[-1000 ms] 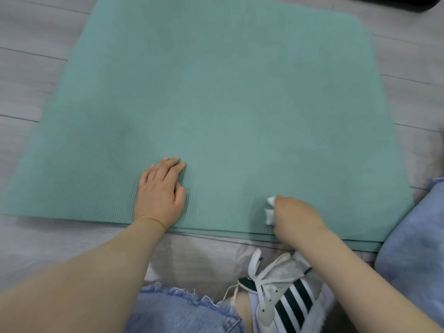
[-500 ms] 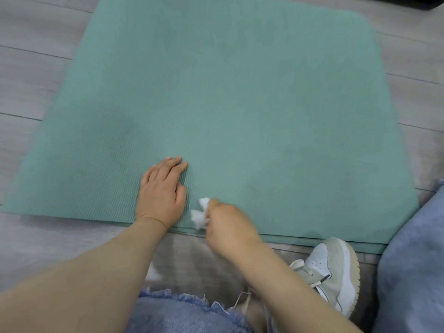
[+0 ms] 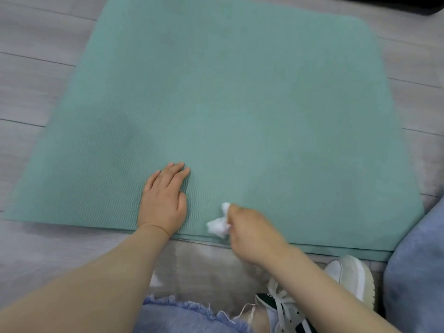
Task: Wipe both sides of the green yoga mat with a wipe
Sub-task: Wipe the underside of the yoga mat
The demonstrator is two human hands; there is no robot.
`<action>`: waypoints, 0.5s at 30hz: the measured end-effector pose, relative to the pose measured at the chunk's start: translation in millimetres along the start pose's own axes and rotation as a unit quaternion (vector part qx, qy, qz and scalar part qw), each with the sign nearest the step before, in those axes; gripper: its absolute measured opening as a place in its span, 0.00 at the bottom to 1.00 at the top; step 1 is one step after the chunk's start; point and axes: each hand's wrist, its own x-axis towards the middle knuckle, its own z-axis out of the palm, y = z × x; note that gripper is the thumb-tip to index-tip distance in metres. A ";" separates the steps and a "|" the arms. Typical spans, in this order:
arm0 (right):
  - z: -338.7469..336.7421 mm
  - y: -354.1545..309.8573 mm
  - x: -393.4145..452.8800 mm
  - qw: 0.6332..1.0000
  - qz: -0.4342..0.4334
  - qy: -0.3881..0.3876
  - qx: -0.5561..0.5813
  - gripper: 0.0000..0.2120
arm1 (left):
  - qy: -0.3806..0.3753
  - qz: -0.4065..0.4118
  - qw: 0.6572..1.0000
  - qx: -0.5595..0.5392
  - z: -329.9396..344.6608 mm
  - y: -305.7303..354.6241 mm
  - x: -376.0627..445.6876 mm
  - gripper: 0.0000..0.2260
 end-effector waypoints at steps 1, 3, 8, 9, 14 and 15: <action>4.2 -9.2 7.6 0.997 -0.073 -0.024 -0.011 0.09 | -0.001 0.000 1.000 0.000 0.2 -0.4 0.1 0.26; 2.9 -15.9 23.5 0.976 -0.197 -0.077 -0.047 0.06 | -0.004 0.001 1.000 0.002 0.1 -0.7 0.9 0.26; -19.8 -6.6 61.6 0.898 -0.374 -0.206 -0.101 0.08 | -0.004 0.002 1.000 0.002 -0.4 -0.3 1.4 0.26; -28.1 -3.9 78.9 0.888 -0.388 -0.221 -0.107 0.09 | -0.005 0.003 1.000 0.003 0.0 -0.5 1.5 0.26; -98.9 38.4 194.6 0.994 -0.100 0.025 -0.038 0.14 | -0.014 0.002 1.000 0.003 -0.8 -0.6 1.9 0.26; -106.2 49.0 207.2 0.992 -0.029 0.106 -0.061 0.13 | -0.014 0.004 1.000 0.003 -0.4 -0.3 1.7 0.26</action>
